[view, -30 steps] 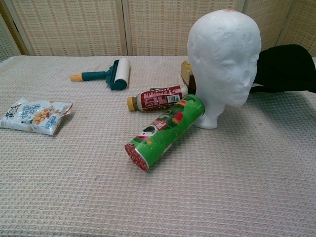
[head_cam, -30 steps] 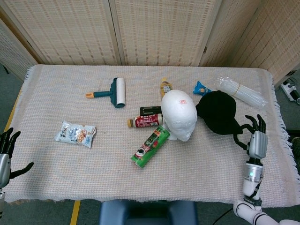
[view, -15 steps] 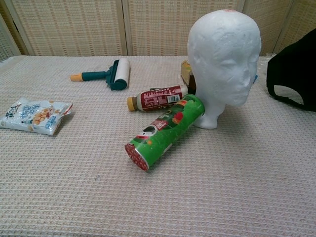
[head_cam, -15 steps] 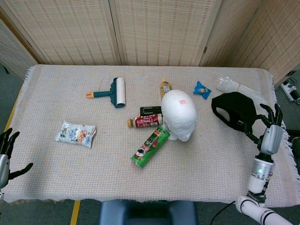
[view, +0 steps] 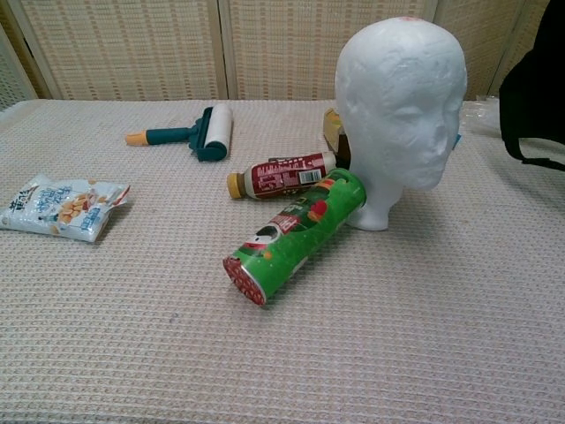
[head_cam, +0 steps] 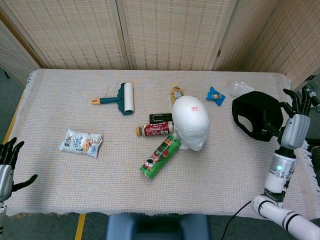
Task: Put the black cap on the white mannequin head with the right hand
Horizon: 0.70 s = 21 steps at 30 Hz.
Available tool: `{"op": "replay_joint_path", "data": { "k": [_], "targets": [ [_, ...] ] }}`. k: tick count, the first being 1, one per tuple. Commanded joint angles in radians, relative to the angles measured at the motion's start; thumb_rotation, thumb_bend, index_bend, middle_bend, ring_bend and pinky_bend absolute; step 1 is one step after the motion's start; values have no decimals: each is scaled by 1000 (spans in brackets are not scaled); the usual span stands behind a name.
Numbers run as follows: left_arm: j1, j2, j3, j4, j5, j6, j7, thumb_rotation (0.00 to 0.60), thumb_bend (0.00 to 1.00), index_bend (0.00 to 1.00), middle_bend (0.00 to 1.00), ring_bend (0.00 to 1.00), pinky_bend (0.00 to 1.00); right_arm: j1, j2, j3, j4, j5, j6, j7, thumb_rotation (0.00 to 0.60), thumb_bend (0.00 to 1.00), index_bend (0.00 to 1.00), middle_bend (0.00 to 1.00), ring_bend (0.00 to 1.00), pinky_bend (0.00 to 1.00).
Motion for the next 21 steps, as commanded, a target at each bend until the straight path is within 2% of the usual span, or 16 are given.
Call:
{"op": "replay_joint_path", "data": {
  "k": [1,7,11,17,21],
  "targets": [
    [-1,-3,2,3,-1,-5,4,600,85,113,0,0,22,59,36,45,-64,2,-6,-95,600,368,788,225,0,0],
    [-3,-6,2,6,-2,-9,7,600,86,112,0,0,21,132,56,83,-107,3,-24,-190,600,368,788,240,0,0],
    [-3,-15,3,12,6,0,22,600,85,112,0,0,21,230,49,95,-92,-35,-52,-257,600,368,788,241,0,0],
    [-3,-42,-1,36,9,15,67,600,86,112,0,0,22,301,40,56,-57,-99,-72,-247,600,368,788,241,0,0],
    [-5,-68,4,61,10,13,110,600,84,110,0,0,22,311,48,-2,-31,-158,-76,-203,600,369,789,240,0,0]
  ]
}}
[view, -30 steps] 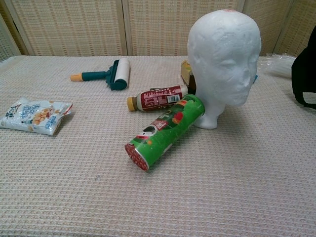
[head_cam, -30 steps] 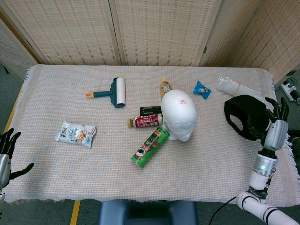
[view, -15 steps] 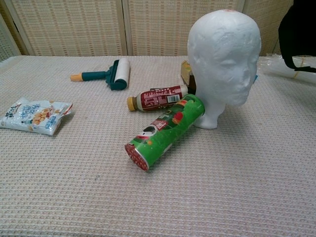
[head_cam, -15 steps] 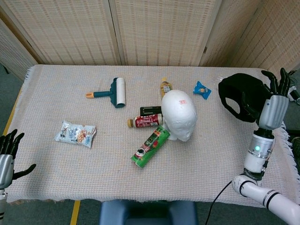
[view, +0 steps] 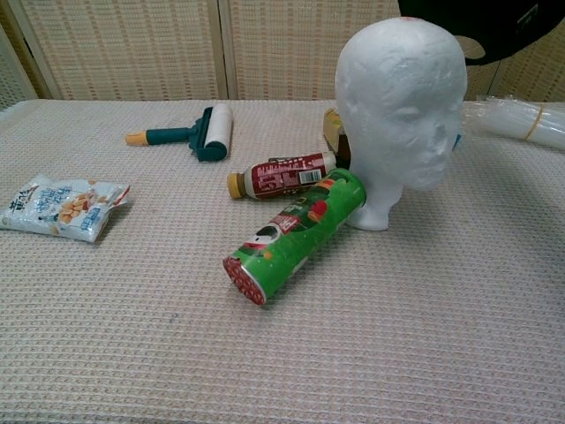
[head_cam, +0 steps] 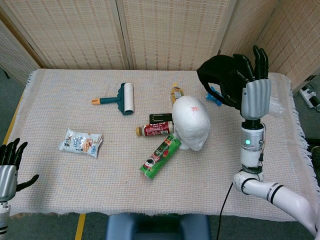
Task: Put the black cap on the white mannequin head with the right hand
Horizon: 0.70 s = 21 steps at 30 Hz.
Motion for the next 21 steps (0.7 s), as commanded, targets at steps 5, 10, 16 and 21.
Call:
{"op": "replay_joint_path", "data": {
  "k": [5,10,16,21],
  "targets": [
    [-7,-54,11,45,9,-5,81,600,87,108,0,0,22,22,4,-99,85,-102,-2,115,600,369,788,241,0,0],
    [-11,-92,13,77,20,3,119,600,87,108,0,0,23,44,3,-112,100,-116,-4,188,600,368,788,241,0,0],
    [-18,-116,17,104,19,-9,136,600,85,108,0,0,23,67,11,-144,54,-166,8,196,600,367,788,241,0,0],
    [-18,-119,18,117,21,-9,133,600,87,107,0,0,23,43,37,-195,-7,-228,56,190,600,369,788,241,0,0]
  ]
}}
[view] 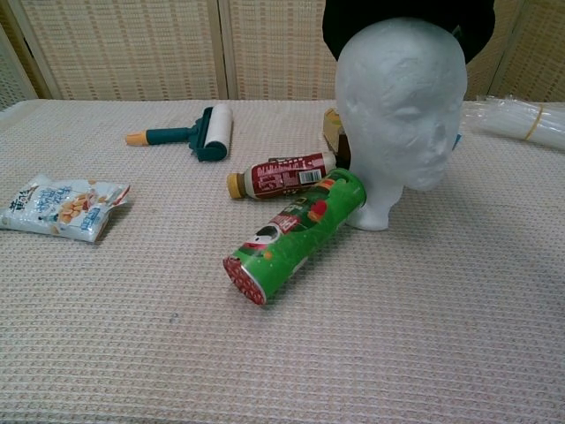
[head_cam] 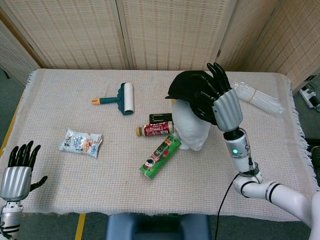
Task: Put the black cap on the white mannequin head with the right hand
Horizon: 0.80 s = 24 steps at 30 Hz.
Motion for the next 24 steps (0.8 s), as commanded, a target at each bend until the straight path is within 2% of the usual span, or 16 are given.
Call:
{"op": "replay_joint_path", "data": {
  "k": [1,7,13,24],
  "targets": [
    [0,0,-1,5,-3,-2,-1,600,86,107,0,0,23,-24,27,-46,-51,-55,41,-6,600,369,788,241,0,0],
    [4,6,4,-4,12,14,-3,600,84,107,0,0,23,-76,78,-118,-142,-123,85,-28,600,368,788,241,0,0],
    [3,5,10,-9,21,13,-2,600,87,107,0,0,22,-123,101,-181,-179,-160,108,-17,600,368,788,241,0,0],
    [3,1,9,-6,20,13,1,600,86,107,0,0,22,-174,106,-254,-131,-202,127,22,600,368,788,241,0,0]
  ]
}}
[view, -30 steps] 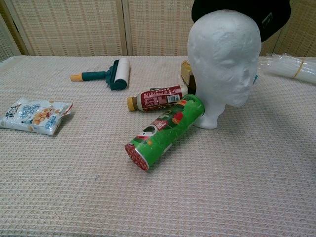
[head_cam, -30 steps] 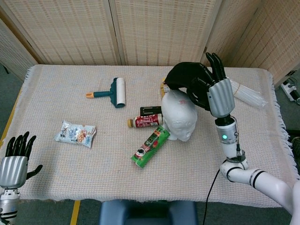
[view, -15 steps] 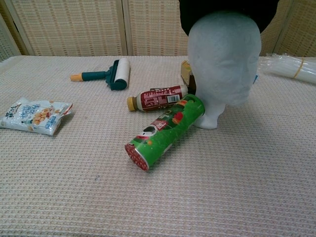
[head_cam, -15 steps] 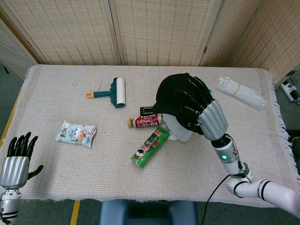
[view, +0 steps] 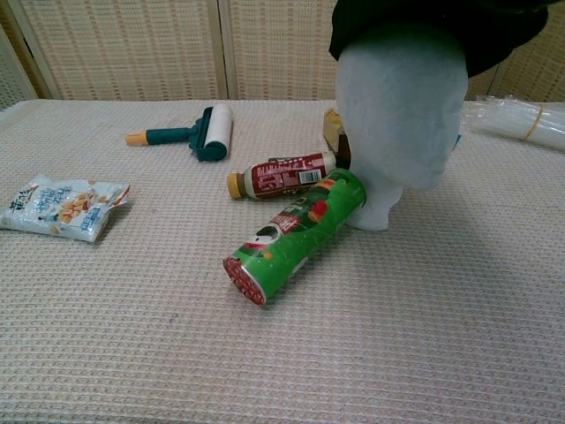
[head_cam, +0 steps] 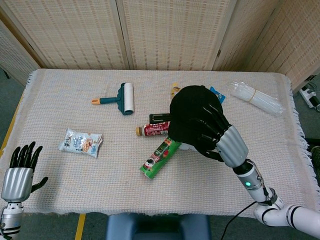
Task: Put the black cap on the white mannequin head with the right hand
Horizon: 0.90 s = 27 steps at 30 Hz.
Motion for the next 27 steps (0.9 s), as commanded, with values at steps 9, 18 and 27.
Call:
{"op": "replay_joint_path", "data": {
  "k": [9,18,27],
  "targets": [
    [-3,-8,-2,6,-1,-3,4,600,85,107,0,0,22,-32,-48,-49,130,5,-9,82,600,369,788,241,0,0],
    [-7,-2,-1,5,-10,-21,-8,600,86,96,0,0,22,-46,-24,-81,154,-3,-41,60,600,245,305,56,0,0],
    [-3,22,15,-29,-2,-29,-11,600,84,90,0,0,22,-81,81,-79,37,52,-91,-26,600,94,0,0,0,0]
  ]
}}
